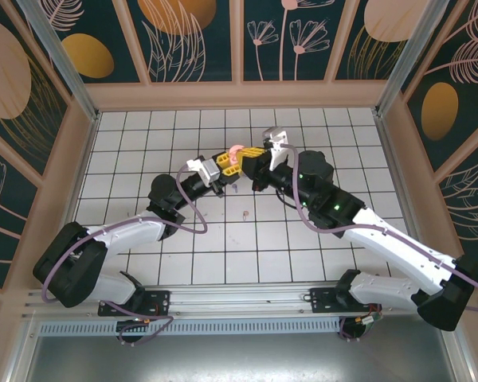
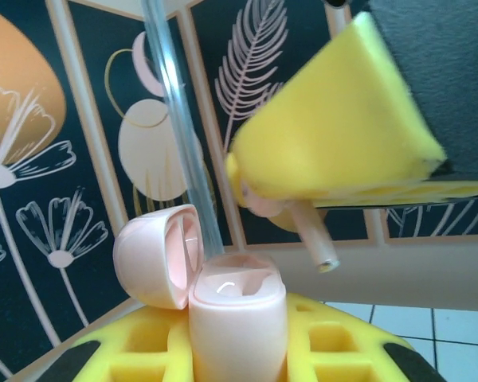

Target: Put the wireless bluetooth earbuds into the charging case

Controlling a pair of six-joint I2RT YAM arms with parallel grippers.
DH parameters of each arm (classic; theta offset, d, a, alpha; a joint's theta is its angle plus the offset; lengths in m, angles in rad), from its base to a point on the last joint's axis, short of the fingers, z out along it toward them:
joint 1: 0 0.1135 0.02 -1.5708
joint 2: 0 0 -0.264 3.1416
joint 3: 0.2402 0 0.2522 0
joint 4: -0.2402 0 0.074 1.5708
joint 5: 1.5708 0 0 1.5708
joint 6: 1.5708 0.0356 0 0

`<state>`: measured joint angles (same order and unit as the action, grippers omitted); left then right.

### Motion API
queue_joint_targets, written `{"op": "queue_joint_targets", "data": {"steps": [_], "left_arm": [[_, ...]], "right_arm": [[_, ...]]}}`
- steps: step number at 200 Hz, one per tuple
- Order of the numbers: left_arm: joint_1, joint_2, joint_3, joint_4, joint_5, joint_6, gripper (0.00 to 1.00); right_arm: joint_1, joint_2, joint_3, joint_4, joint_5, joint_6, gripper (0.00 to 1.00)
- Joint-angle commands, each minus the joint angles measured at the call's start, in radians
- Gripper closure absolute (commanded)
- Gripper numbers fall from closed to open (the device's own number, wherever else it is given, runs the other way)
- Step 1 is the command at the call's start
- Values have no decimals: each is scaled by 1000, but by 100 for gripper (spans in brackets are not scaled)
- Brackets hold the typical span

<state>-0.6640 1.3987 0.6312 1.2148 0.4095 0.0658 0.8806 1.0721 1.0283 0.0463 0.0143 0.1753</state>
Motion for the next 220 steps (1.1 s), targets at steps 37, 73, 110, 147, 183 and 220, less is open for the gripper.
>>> {"op": "queue_joint_targets", "data": {"steps": [37, 73, 110, 147, 183, 220], "left_arm": [[-3, -26, -37, 24, -286, -43, 100], [-3, -35, -57, 35, -365, -42, 100], [-3, -53, -48, -10, -346, -43, 100], [-3, -58, -53, -12, -348, -46, 100], [-3, -58, -59, -16, -351, -40, 100], [-3, -59, -62, -18, -355, -31, 100]], "right_arm": [[8, -143, -110, -262, 152, 220, 97], [-3, -80, -218, -377, 191, 346, 97], [-31, 70, -296, -413, 106, 460, 97], [-61, 227, -300, -441, 23, 465, 97], [-67, 346, -275, -445, -42, 443, 97], [-66, 416, -272, -446, -85, 420, 97]]}}
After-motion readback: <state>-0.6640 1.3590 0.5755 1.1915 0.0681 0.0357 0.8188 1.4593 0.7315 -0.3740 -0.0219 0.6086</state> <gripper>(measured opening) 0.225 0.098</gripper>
